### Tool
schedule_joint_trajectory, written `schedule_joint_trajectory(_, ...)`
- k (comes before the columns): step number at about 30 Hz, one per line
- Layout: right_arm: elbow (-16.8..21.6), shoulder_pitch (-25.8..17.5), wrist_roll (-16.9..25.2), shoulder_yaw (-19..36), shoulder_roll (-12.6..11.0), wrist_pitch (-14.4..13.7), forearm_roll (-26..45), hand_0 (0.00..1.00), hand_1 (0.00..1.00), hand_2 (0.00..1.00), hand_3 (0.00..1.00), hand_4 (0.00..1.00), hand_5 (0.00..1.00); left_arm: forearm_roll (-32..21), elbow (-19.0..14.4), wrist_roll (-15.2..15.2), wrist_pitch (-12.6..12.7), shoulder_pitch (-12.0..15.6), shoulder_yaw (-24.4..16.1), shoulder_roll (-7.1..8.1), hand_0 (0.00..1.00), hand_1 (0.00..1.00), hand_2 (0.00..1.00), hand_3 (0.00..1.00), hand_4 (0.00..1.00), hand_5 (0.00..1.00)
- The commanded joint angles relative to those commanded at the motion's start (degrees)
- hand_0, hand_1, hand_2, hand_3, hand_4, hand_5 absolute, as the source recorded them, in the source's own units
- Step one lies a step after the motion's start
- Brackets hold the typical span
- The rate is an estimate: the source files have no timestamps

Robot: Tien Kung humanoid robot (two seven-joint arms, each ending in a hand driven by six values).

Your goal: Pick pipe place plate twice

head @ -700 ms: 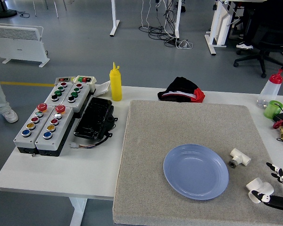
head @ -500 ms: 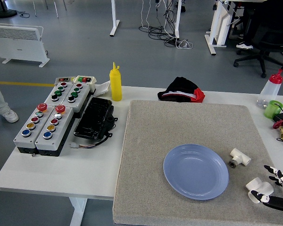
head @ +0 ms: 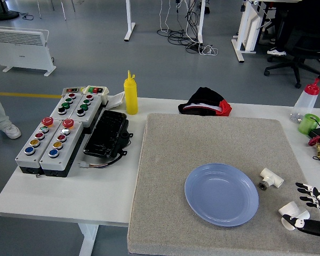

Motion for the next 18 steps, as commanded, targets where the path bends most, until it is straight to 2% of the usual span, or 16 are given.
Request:
schedule_joint_trajectory(10,-0.9,-0.1,-1.2,-0.9,0.2,0.8,-1.2,0.841,0.823,0.883,0.884,0.899,0.401,0.3,0.0,0.2,0.1,0.0,-0.1,-0.01,0.612,0.617,0.722,0.744,0.549,0.998)
schedule_joint_trajectory(11,-1.0,-0.1,-1.4,-1.0,0.2,0.6,-1.4,0.841,0.823,0.883,0.884,0.899,0.401,0.3,-0.1,0.2,0.1,0.1,-0.1,-0.01,0.612,0.617,0.722,0.744,0.549,0.998)
schedule_joint_trajectory(12,-1.1,0.0,-1.5,-1.2,0.3,0.5,-1.4,0.748,0.768,0.833,0.858,0.869,0.362,0.3,-0.1,0.2,0.1,0.1,-0.1,-0.01,0.612,0.617,0.723,0.745,0.549,0.998)
schedule_joint_trajectory(17,-1.7,0.2,-1.9,-1.9,0.7,-1.8,-1.6,0.748,0.768,0.833,0.858,0.869,0.362,0.3,0.0,0.2,0.0,0.2,0.0,-0.01,0.612,0.617,0.723,0.745,0.549,0.998)
schedule_joint_trajectory(18,-1.7,0.3,-2.0,-2.0,0.7,-2.2,-1.4,0.561,0.639,0.655,0.749,0.752,0.225,0.2,0.0,0.2,0.0,0.2,0.0,0.0,0.612,0.617,0.721,0.744,0.548,0.998)
